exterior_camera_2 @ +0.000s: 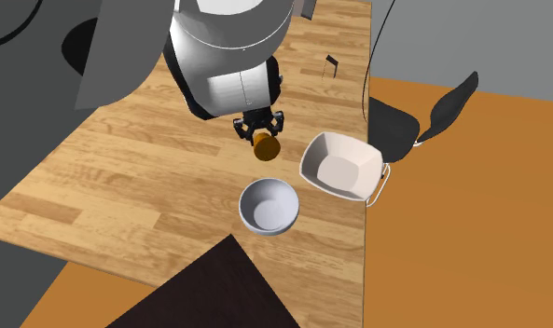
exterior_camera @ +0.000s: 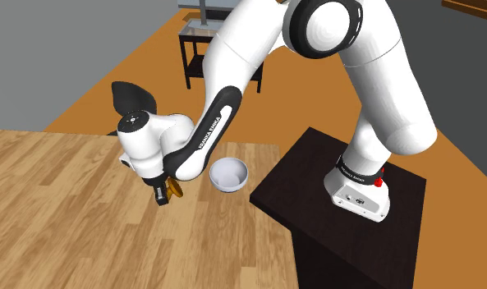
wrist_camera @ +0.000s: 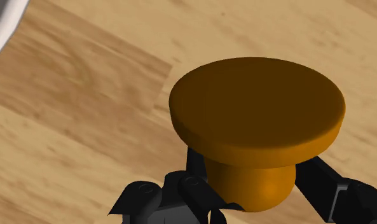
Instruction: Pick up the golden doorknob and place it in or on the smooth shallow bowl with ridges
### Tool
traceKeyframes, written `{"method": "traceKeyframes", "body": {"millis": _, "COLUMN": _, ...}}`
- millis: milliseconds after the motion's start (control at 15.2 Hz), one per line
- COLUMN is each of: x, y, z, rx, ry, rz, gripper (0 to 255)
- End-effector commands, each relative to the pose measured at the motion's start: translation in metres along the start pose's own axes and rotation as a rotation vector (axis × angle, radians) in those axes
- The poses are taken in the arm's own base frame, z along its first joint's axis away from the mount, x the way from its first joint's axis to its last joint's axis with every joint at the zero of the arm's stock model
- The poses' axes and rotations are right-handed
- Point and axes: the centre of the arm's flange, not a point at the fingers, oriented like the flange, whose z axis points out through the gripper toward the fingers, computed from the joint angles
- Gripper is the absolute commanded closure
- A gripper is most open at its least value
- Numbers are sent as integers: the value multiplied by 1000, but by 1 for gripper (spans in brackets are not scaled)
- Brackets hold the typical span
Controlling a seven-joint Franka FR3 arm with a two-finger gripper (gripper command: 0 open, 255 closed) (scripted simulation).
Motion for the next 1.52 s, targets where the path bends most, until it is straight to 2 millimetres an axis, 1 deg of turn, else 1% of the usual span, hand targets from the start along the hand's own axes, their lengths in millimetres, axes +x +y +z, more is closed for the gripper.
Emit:
{"method": "traceKeyframes", "body": {"millis": 0, "x": 0, "y": 0, "z": 0, "rx": 0, "ry": 0, "rz": 0, "gripper": 255}}
{"method": "traceKeyframes", "body": {"millis": 528, "x": 0, "y": 0, "z": 0, "rx": 0, "ry": 0, "rz": 0, "gripper": 255}}
{"method": "traceKeyframes", "body": {"millis": 1452, "x": 1, "y": 6, "z": -73, "rx": 0, "ry": 0, "rz": 0, "gripper": 255}}
